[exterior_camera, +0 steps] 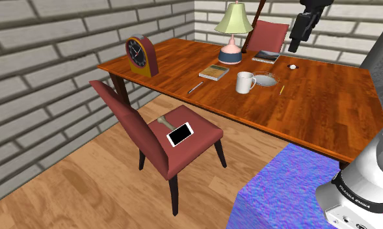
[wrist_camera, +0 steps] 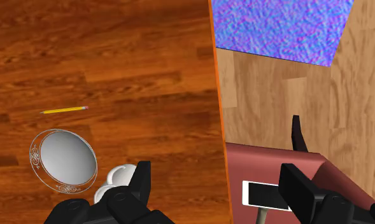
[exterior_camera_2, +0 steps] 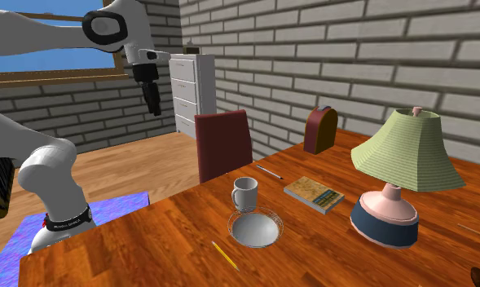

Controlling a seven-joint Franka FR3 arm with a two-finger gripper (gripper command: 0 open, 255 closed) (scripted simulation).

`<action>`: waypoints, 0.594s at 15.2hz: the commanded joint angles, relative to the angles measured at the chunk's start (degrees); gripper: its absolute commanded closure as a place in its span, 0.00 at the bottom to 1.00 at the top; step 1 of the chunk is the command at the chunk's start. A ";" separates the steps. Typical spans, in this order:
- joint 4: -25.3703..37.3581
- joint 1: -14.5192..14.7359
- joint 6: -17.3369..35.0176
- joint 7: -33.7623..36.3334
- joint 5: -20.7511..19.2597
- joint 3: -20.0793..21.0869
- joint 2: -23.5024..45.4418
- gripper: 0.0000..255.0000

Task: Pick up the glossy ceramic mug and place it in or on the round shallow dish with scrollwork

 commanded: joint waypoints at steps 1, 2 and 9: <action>0.00 0.00 0.00 0.00 0.00 0.00 0.00 0.00; -0.19 -0.18 1.58 -0.19 -0.18 -0.46 1.52 0.00; 0.60 -1.28 11.93 -1.62 -0.93 -3.57 13.51 0.00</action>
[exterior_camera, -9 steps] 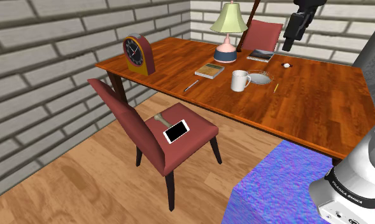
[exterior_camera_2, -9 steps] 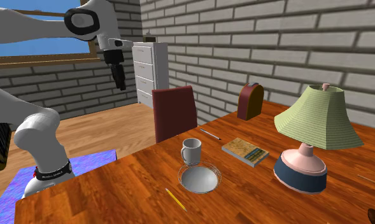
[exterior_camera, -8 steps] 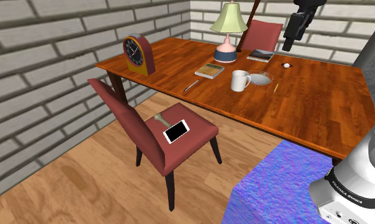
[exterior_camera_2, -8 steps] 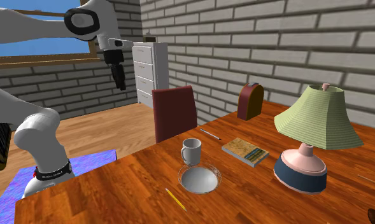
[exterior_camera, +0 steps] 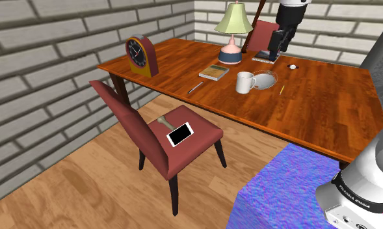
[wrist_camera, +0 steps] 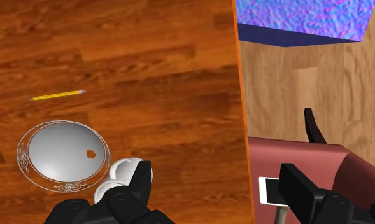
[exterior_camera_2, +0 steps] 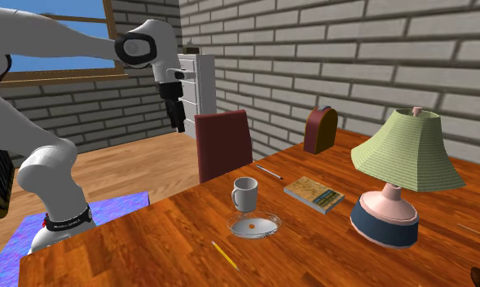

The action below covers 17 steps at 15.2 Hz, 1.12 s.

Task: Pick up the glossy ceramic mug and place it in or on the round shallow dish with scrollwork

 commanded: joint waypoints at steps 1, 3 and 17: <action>0.93 -0.24 2.64 -0.34 -0.03 -0.74 3.75 0.00; 1.97 -0.50 5.20 -0.83 0.01 -1.56 7.61 0.00; 17.35 -2.69 17.24 -5.62 3.82 -5.64 37.09 0.00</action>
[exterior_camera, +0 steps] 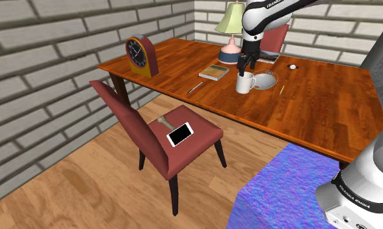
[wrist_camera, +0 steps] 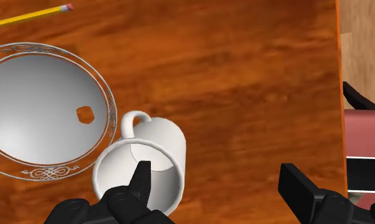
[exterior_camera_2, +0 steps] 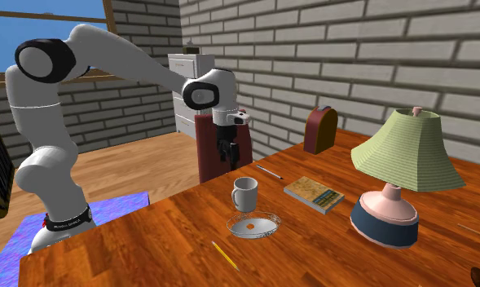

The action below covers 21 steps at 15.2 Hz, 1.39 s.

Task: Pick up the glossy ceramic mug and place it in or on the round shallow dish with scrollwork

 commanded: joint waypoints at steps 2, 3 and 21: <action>5.43 -0.87 0.87 -1.46 1.41 -0.48 6.79 0.00; 7.24 -1.17 1.13 -1.84 1.88 -0.55 9.04 0.00; 5.67 -1.67 6.35 -2.24 2.43 -0.53 12.80 1.00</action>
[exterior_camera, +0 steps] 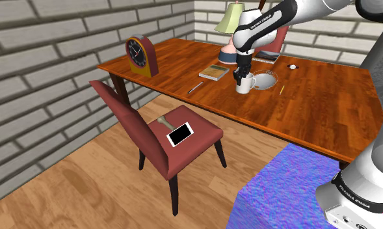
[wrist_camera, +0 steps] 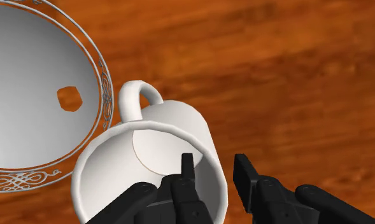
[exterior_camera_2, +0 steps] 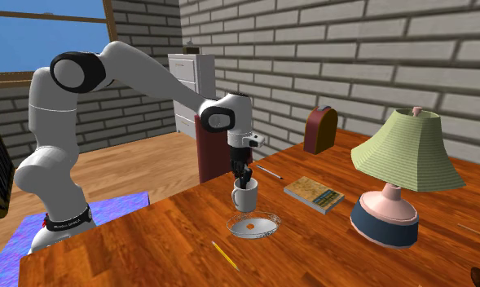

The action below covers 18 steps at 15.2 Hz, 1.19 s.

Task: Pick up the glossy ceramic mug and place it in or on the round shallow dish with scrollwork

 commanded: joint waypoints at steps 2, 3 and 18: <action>0.00 0.00 0.00 0.00 0.00 0.00 0.00 1.00; 0.00 0.00 0.00 0.00 0.00 0.00 0.00 1.00; 3.66 0.15 -6.79 -0.11 -0.34 -0.12 -3.16 1.00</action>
